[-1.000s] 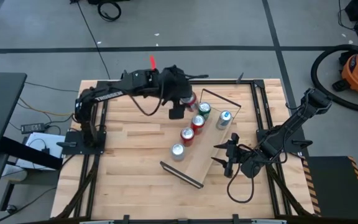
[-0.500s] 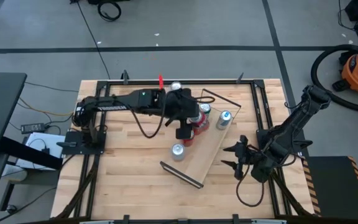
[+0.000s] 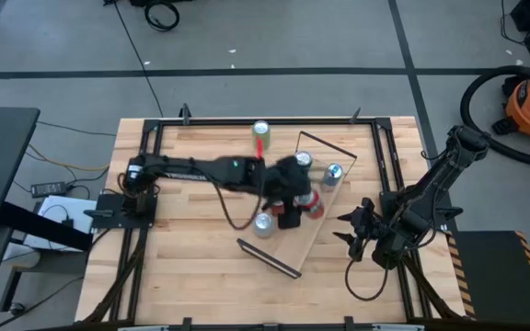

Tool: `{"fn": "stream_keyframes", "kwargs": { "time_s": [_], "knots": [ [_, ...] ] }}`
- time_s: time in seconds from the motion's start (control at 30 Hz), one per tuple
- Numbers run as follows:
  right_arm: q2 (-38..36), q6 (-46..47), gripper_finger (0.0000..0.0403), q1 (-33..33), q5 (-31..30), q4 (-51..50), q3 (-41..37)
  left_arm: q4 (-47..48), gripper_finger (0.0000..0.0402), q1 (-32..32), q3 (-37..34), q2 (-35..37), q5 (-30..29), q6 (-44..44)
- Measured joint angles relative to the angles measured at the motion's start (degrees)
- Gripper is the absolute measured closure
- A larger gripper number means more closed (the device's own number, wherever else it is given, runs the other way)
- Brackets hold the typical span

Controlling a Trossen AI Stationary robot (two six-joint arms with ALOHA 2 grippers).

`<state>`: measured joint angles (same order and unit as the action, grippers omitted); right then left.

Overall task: Place canned beverage on shelf
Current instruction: Put the orange soda can on the shelf

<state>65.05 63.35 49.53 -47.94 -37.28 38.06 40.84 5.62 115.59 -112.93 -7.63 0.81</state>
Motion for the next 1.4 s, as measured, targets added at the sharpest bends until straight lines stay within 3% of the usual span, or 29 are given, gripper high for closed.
{"fn": "stream_keyframes", "kwargs": {
  "time_s": [0.23,0.4,0.77,1.13,1.4],
  "knots": [
    [0.2,1.2,0.0153,0.0,-0.2,-0.5,0.0,0.5,0.0104,4.6,0.0,-3.7,0.6,1.7],
    [0.2,1.1,0.0153,0.0,-1.1,-0.2,0.0,2.8,0.0104,6.8,0.0,-5.5,-2.3,2.0],
    [0.2,0.5,0.0153,0.0,-1.9,0.4,0.0,9.0,0.0102,7.4,0.0,-8.6,-2.8,2.9],
    [0.4,-1.0,0.0153,0.0,-1.9,1.7,0.0,8.9,0.0054,7.4,0.2,-10.1,-0.1,-1.2],
    [0.4,-2.1,0.0153,0.0,-2.3,2.5,0.0,7.1,0.0046,7.7,0.2,-9.8,0.1,-5.8]
  ]
}}
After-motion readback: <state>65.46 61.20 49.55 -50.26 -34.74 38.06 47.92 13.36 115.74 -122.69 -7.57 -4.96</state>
